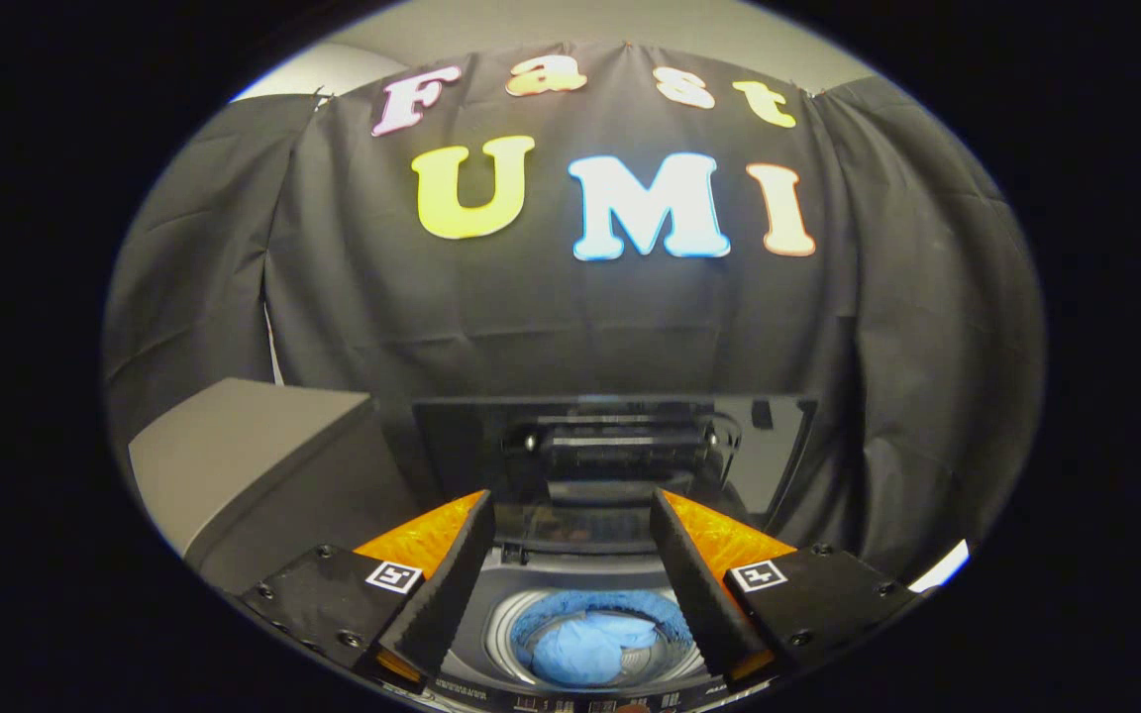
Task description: Put the clothes into the washing machine and then close the washing machine lid.
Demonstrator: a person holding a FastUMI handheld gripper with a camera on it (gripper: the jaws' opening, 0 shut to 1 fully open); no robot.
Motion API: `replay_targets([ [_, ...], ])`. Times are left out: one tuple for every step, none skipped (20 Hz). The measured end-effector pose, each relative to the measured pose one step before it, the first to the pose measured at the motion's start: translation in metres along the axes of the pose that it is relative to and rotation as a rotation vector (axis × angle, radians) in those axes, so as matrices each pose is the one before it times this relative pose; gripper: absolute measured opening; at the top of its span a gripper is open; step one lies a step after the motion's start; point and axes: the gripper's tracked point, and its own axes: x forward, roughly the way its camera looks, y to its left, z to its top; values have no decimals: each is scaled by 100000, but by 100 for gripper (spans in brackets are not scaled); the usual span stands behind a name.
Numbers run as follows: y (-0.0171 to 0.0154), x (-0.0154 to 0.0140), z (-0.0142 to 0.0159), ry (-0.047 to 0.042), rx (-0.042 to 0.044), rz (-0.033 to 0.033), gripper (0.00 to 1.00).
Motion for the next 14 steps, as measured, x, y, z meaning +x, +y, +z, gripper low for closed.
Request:
replay_targets([
  [-110, 574, 611, -1341, 461, 220, 97],
  [-29, 471, 622, -980, 588, 79, 97],
  [-208, 428, 573, -952, 404, -250, 97],
  [-202, 467, 689, -977, 210, -403, 97],
  [-228, 699, 587, -1188, 101, -411, 97],
  [-88, 643, 574, -884, 124, -601, 97],
  [-190, 698, 420, -742, 317, -725, 97],
  [-153, 734, 469, -485, 515, -890, 97],
  [-117, 800, 537, -776, 952, -755, 97],
  [-22, 860, 470, -899, 1045, -444, 97],
  [-47, 905, 250, -238, 914, -768, 97],
  [48, 914, 155, -147, 745, -401, 97],
  [37, 1007, -17, 568, 501, -378, 97],
  [43, 856, -100, 854, 247, -340, 97],
])
